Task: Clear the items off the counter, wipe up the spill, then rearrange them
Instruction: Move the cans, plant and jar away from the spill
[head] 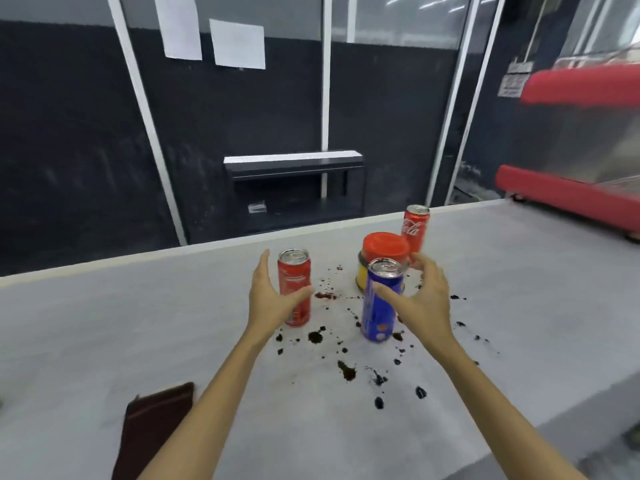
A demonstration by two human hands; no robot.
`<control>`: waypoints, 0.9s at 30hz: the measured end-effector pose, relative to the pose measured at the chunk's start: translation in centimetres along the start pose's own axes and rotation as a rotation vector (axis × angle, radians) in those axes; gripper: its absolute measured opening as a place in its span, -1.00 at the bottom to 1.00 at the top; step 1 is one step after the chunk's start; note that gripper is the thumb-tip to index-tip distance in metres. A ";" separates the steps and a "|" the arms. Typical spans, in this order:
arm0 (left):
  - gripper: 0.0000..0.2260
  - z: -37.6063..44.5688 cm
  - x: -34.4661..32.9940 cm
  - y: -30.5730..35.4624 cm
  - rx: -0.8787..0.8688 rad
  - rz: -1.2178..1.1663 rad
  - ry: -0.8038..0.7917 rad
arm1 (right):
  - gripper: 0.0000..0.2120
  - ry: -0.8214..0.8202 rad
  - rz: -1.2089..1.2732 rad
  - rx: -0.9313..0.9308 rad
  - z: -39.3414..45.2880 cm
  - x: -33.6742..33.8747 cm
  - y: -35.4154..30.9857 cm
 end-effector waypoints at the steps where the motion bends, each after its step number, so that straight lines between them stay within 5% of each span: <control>1: -0.11 0.3 -0.9 -0.1 0.024 -0.030 0.013 | -0.33 -0.101 0.022 -0.041 0.6 -0.1 0.5; 5: -0.27 0.9 -2.9 -0.9 0.121 -0.086 0.060 | -0.30 -0.386 0.110 -0.176 2.2 -2.2 2.1; 14: -0.39 0.8 -1.6 -0.5 0.138 -0.023 0.082 | -0.36 -0.327 0.025 -0.090 3.9 -3.2 1.8; 27: -0.44 -8.2 20.2 0.2 0.175 0.172 0.491 | -0.38 -0.737 0.170 0.151 -5.7 -17.3 -11.1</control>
Point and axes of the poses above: each hand's wrist, its own z-axis towards the middle knuckle, its own x-axis out of the back of the hand, y = z × x, the point moved 2 cm from there along z, towards the middle knuckle, and after that the axes turned 12 degrees about -x, right-handed, at the moved point
